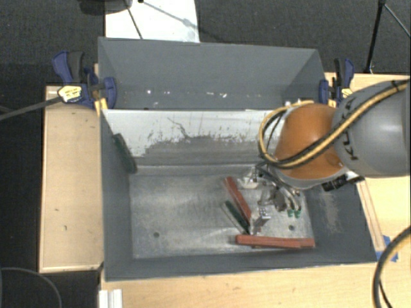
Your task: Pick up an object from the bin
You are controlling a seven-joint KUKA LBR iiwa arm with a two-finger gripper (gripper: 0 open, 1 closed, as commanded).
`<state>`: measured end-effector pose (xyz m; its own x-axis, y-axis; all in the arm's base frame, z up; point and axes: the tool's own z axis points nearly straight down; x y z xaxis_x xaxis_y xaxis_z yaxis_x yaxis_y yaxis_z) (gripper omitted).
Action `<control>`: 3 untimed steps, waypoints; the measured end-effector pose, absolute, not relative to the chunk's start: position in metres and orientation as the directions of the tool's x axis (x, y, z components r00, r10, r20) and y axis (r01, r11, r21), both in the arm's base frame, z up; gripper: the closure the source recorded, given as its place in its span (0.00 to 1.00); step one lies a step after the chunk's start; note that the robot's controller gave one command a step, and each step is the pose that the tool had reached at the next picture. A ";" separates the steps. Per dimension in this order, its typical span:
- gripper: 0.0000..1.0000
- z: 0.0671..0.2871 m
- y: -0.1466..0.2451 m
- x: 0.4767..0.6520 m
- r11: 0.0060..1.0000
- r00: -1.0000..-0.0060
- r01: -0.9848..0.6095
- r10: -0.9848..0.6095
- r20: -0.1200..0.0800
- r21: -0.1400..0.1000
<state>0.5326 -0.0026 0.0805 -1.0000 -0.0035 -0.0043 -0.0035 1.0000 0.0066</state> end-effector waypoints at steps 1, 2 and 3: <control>0.00 0.079 -0.003 0.533 1.000 -1.000 -0.001 -0.001 -0.006 0.006; 0.00 0.079 -0.003 0.533 1.000 -1.000 0.000 0.000 -0.006 0.006; 1.00 0.080 0.011 0.543 0.996 -0.995 0.094 0.094 -0.034 0.003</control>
Offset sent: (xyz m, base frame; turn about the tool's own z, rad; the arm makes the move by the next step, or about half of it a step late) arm 0.0000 0.0000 0.0000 0.0000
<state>0.5429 0.0112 0.0802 -0.9950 0.0938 -0.0342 0.0938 0.9956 0.0026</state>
